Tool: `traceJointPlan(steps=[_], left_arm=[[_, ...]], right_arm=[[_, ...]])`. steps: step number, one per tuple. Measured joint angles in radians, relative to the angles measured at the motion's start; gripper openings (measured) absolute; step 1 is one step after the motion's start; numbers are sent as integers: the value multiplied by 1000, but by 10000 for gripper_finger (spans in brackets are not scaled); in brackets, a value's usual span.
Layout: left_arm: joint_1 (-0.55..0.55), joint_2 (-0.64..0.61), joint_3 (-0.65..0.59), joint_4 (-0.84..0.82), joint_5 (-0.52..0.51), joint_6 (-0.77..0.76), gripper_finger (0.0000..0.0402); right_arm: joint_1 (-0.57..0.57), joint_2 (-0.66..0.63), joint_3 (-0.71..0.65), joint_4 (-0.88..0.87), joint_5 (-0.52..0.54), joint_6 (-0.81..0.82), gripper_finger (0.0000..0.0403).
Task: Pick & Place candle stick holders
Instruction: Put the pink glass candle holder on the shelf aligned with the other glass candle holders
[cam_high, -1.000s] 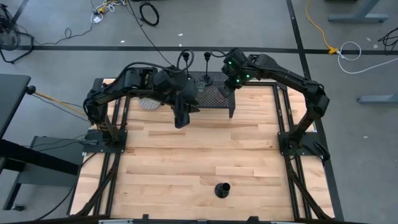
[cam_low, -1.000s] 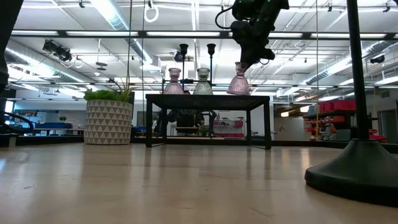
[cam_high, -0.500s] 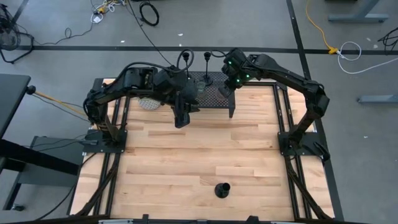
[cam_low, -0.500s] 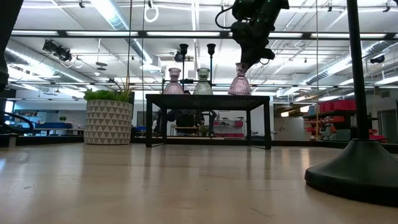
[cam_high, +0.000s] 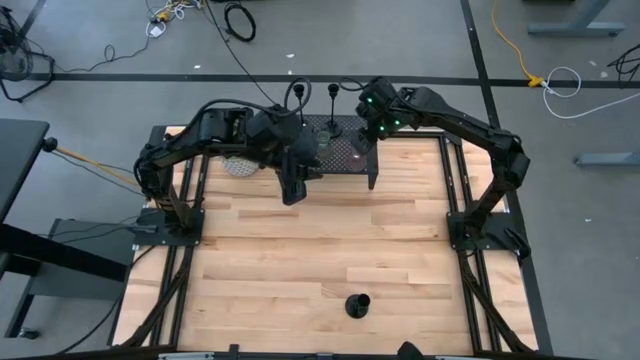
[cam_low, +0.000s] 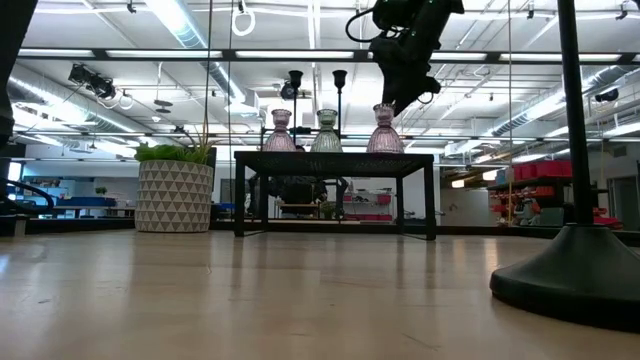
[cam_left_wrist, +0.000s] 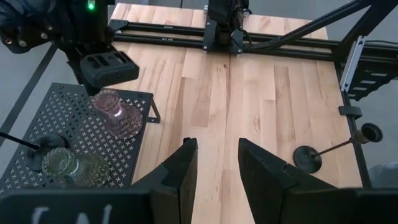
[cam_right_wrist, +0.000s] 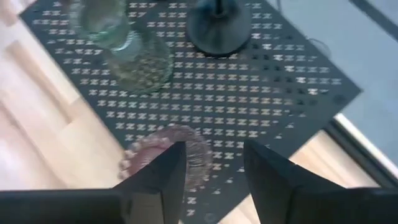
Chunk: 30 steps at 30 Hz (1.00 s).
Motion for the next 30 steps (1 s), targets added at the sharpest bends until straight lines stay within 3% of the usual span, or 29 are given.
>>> traceJointPlan(steps=[5, 11, 30], left_arm=[[0, 0, 0, 6, 0, 0, 119], [0, 0, 0, 6, 0, 0, 119], [0, 0, 0, 43, 0, 2, 119]], right_arm=[[-3, 0, 0, 6, 38, -8, 167], [-6, -15, 0, 1, -64, -3, 164], [71, -26, 0, -108, -45, -23, 165]])
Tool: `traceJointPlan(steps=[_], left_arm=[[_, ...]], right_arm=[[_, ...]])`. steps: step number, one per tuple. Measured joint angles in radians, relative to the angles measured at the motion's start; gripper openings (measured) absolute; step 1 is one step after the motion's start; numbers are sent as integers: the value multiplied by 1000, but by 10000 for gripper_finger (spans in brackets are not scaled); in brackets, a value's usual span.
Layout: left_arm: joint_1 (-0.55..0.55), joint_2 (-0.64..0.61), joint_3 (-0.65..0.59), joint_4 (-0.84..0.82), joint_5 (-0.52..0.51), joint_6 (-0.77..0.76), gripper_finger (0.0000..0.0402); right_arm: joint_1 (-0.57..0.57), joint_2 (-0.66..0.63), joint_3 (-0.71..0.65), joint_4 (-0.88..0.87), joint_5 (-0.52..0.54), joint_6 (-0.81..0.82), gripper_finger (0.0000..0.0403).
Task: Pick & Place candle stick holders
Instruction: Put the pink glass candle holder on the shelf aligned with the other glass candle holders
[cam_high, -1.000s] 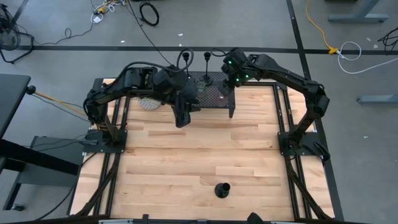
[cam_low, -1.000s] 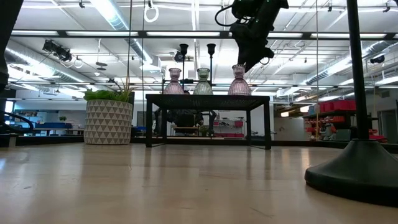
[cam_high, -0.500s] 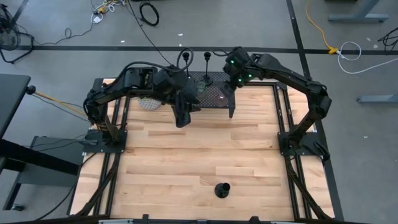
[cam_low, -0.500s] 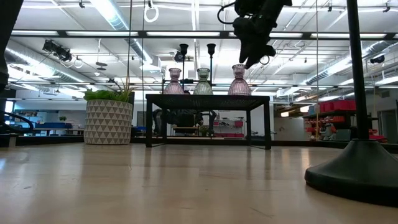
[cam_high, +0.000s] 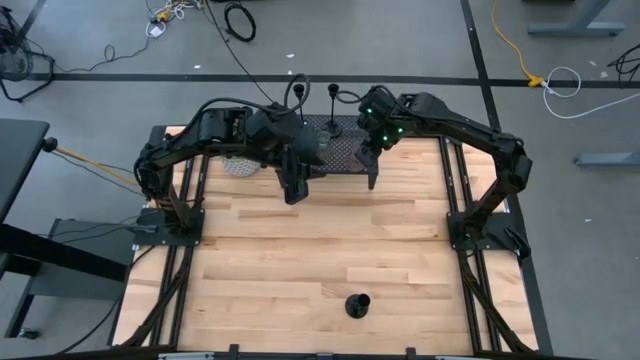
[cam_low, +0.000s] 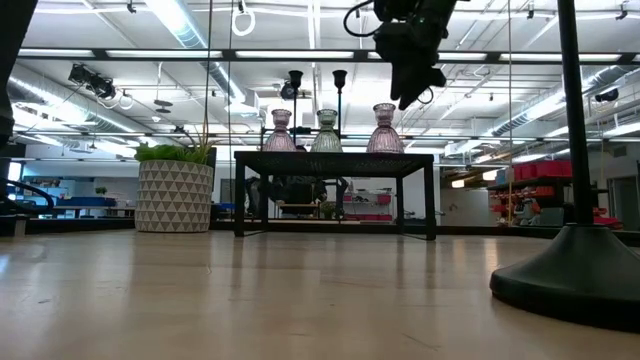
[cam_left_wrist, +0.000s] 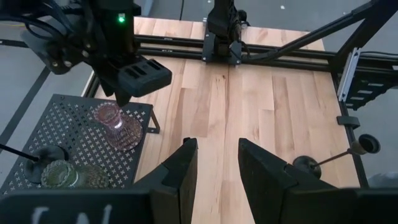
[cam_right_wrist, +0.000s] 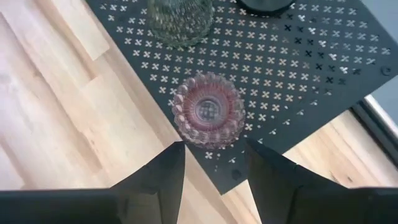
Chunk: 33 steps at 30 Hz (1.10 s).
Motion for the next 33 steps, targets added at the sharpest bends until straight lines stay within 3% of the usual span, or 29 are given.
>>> traceJointPlan(steps=[9, 22, 33], left_arm=[[0, 0, 0, 0, 0, 0, 119], [0, 0, 0, -1, 0, 0, 119], [0, 0, 0, -1, 0, 0, 119]], right_arm=[[39, 0, 0, -12, 14, 27, 165], [74, 0, 0, 45, 153, 68, 165], [72, 0, 0, 50, 112, 93, 165]])
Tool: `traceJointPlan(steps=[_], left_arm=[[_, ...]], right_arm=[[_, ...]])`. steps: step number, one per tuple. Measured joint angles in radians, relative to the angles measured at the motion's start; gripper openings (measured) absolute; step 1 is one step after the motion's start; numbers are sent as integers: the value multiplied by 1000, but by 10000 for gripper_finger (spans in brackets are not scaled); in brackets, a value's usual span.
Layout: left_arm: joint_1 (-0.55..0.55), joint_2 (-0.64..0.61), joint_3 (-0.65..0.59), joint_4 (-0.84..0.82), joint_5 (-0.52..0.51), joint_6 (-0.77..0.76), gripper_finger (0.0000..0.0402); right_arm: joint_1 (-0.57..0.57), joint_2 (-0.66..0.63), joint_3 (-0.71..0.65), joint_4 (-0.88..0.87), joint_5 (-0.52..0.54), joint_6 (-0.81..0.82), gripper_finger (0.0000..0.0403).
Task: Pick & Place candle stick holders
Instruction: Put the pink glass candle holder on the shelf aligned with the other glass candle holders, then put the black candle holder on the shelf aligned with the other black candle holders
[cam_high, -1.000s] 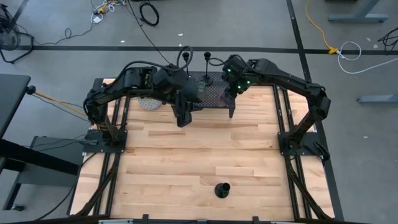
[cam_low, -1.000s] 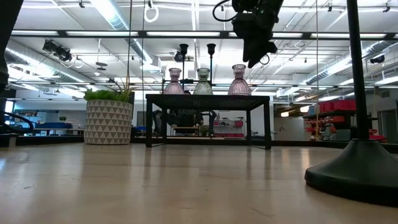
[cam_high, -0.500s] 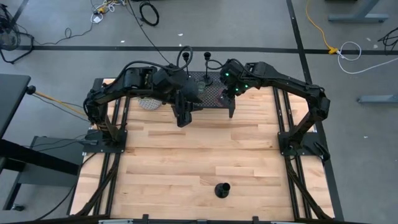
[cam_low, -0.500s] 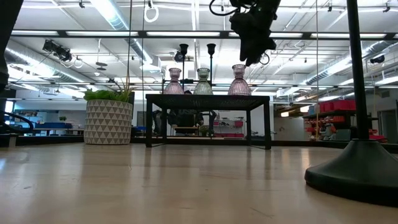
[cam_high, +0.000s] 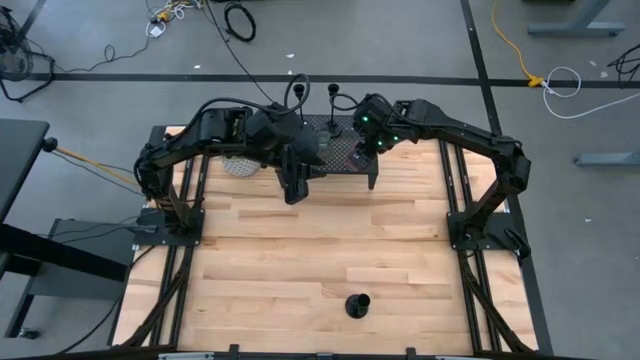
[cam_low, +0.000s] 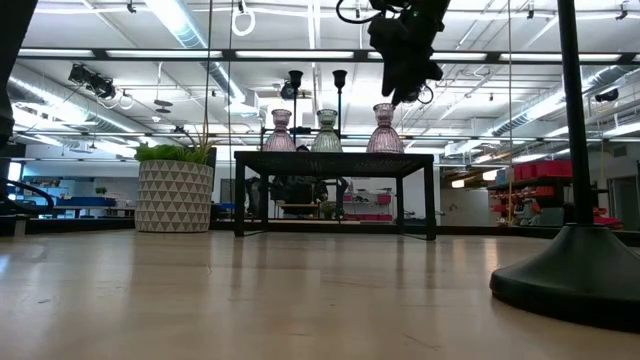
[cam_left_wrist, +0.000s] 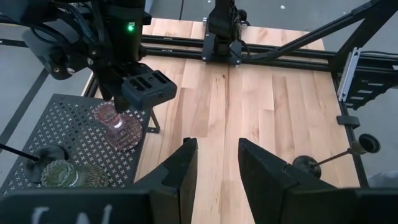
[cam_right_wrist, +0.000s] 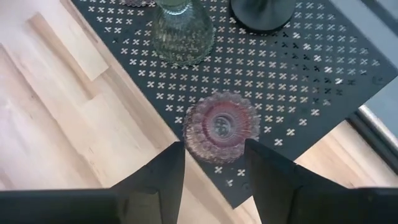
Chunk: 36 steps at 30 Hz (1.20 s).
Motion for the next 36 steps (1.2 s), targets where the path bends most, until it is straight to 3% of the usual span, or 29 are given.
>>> traceJointPlan(steps=[14, 24, 36], left_arm=[[0, 0, 0, 0, -23, 36, 119], [0, 0, 0, 0, -48, 43, 119], [0, 0, 0, 0, -49, 43, 119]], right_arm=[[19, -4, -72, 80, 86, 5, 165], [3, -3, -75, 113, 87, -32, 165], [-9, -111, 15, 22, 61, -58, 165]])
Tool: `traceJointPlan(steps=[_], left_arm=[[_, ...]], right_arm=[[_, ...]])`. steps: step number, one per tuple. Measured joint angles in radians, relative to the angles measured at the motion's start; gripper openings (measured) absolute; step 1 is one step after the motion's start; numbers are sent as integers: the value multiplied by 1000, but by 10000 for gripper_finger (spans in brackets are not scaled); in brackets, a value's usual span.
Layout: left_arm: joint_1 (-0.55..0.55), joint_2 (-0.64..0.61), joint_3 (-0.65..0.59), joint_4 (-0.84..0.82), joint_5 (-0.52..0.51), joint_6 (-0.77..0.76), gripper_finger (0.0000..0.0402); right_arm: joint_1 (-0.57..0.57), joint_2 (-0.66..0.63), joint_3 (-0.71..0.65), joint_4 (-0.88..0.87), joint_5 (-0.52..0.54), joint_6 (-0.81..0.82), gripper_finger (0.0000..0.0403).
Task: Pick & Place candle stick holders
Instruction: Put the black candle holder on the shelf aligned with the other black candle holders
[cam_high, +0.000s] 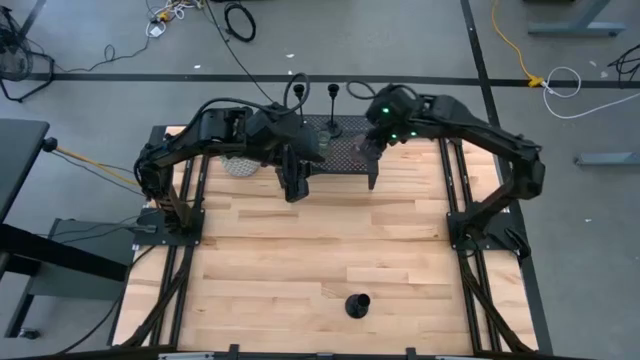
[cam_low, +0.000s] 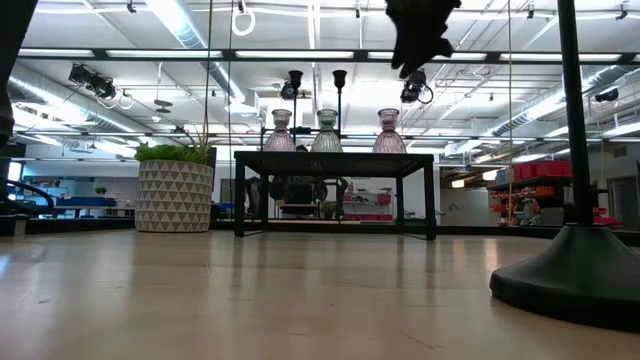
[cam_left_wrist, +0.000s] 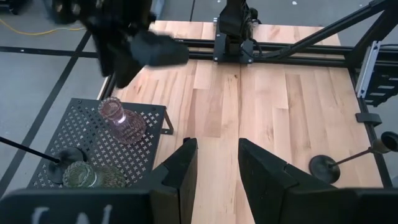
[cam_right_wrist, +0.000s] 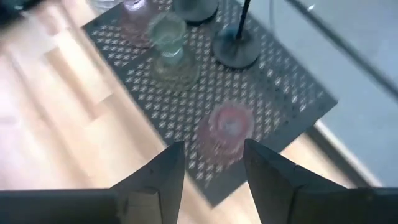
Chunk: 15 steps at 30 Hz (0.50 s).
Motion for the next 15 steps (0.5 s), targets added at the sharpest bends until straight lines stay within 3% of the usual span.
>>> traceJointPlan(steps=[4, 10, 15], left_arm=[[0, 0, 0, 0, 0, 0, 119], [0, 0, 0, 0, 0, 1, 119], [0, 0, 0, 0, 0, 3, 119]], right_arm=[[46, -44, 3, -111, -113, 50, 165], [238, -76, 3, -270, -284, 98, 165], [424, -103, 3, -271, -319, 251, 165]])
